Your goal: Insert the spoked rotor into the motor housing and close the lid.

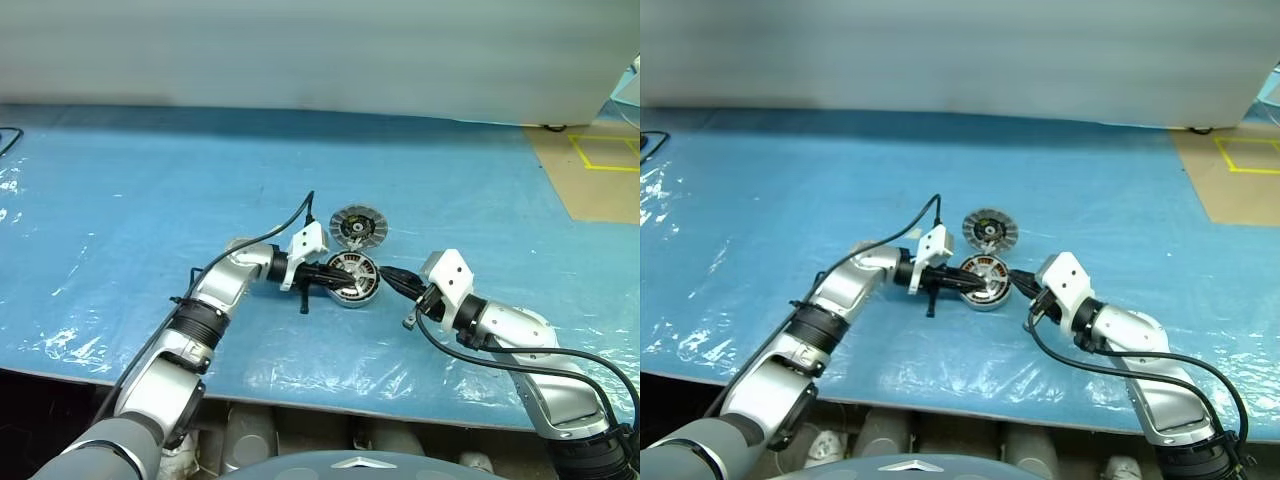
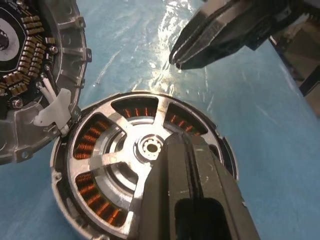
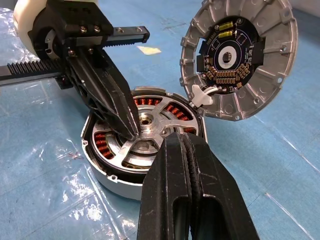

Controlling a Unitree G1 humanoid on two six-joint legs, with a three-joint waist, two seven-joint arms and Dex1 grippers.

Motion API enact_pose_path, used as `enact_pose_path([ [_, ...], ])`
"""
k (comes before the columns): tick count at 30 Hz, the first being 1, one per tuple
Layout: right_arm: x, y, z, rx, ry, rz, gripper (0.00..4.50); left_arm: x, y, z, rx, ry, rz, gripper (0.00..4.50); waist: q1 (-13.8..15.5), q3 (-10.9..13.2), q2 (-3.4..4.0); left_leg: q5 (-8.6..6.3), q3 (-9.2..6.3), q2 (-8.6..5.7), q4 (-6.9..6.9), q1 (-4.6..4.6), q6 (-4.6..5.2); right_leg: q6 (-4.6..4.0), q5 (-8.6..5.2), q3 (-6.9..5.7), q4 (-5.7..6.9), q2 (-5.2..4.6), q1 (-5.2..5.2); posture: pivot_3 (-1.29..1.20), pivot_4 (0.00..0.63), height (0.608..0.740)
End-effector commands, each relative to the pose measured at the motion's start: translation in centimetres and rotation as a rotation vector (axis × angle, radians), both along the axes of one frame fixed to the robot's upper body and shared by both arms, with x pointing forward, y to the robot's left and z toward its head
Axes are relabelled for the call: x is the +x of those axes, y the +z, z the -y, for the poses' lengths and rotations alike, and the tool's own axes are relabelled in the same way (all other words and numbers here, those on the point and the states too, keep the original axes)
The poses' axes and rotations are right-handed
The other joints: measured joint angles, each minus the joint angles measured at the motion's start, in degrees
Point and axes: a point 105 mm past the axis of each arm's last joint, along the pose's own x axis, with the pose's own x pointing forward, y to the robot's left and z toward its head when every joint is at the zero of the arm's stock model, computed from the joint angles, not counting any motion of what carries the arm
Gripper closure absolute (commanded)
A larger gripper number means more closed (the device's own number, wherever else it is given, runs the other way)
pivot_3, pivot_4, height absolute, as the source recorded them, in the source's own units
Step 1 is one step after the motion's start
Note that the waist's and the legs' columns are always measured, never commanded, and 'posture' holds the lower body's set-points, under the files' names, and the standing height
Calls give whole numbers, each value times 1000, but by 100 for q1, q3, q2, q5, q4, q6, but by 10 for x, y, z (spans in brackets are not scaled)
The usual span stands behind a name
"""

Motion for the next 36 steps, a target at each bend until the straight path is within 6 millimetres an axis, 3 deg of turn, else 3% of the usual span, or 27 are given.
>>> enact_pose_path([
  [1,0,4,-1,9,10,24,4500,0,22,7,-75,-20,14,4479,-5,0,0,1,0,1,-1,-5,1,1,0,0,0,3,-5,0,150,740],
  [14,-3,-3,-3,-2,9,10,4500,16,35,12,-123,76,36,4479,-15,0,0,10,0,1,-4,-17,17,18,11,-1,2,7,-20,0,150,740],
  [18,-1,0,-2,-2,8,20,4500,21,16,5,-13,117,36,4479,-18,0,0,10,0,2,-4,-16,17,13,8,-1,3,7,-20,0,150,740],
  [21,0,1,-2,-3,6,23,4500,14,-14,-7,183,89,11,4479,-15,0,0,10,0,2,-3,-15,17,19,12,0,4,7,-20,0,150,740],
  [23,0,1,-1,-3,5,23,4500,16,-18,-10,210,108,25,4479,-14,-3,4,10,-1,2,-3,-7,17,19,12,-1,3,7,-11,0,150,740],
  [28,0,-1,-3,-1,4,22,4500,22,21,7,-21,125,52,4479,-2,-5,7,2,0,1,1,-5,3,0,1,0,4,6,6,0,150,740],
  [36,0,-1,-4,4,0,23,4500,13,52,13,-231,64,41,4479,-17,-5,7,11,-1,2,2,-19,18,3,4,0,4,7,-14,0,150,740],
])
